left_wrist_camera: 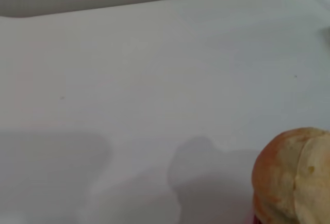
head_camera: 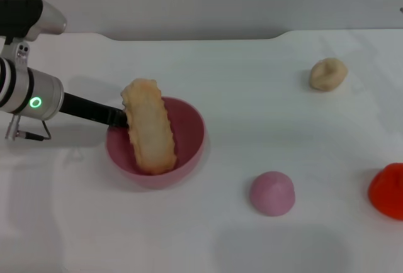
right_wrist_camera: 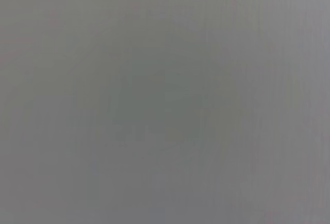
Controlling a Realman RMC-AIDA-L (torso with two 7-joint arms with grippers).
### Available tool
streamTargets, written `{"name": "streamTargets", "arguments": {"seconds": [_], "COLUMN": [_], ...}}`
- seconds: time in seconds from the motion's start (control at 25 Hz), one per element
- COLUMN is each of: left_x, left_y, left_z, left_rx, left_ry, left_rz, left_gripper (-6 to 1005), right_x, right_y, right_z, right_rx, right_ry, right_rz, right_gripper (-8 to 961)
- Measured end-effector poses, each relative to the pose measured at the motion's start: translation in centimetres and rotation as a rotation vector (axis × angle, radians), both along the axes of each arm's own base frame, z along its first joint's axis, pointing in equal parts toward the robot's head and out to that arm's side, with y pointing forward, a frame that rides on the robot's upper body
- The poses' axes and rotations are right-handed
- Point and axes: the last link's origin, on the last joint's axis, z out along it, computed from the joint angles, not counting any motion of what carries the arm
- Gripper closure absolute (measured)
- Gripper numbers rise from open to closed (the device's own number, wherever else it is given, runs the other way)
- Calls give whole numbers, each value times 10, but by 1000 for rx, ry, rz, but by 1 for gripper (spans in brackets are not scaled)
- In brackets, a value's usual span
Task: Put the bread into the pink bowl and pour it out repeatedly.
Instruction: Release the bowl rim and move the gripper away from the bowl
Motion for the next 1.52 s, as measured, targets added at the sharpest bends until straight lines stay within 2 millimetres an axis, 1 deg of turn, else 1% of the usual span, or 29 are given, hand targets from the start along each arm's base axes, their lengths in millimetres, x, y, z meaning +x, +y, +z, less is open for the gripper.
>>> {"name": "streamTargets", "arguments": {"seconds": [0.44, 0.76, 1.0, 1.2, 1.52], "left_x": [0, 3, 9, 19, 33], "left_y": [-1, 0, 1, 3, 6], "left_z": [-1, 1, 5, 13, 26], "left_rx": [-2, 1, -15, -12, 6], "left_ry": [0, -13, -20, -23, -25], "left_rz": [7, 20, 11, -8, -42], "left_gripper": [907, 783, 566, 403, 396], "right_x": [2, 4, 5, 5, 7], "right_y": [-2, -3, -3, -3, -3], "right_z": [-1, 0, 0, 0, 1], "right_rx": [-1, 0, 3, 2, 6], "right_ry": [2, 12, 19, 22, 31], "right_rz": [-3, -5, -9, -11, -18], "right_gripper": [258, 258, 258, 258, 258]}}
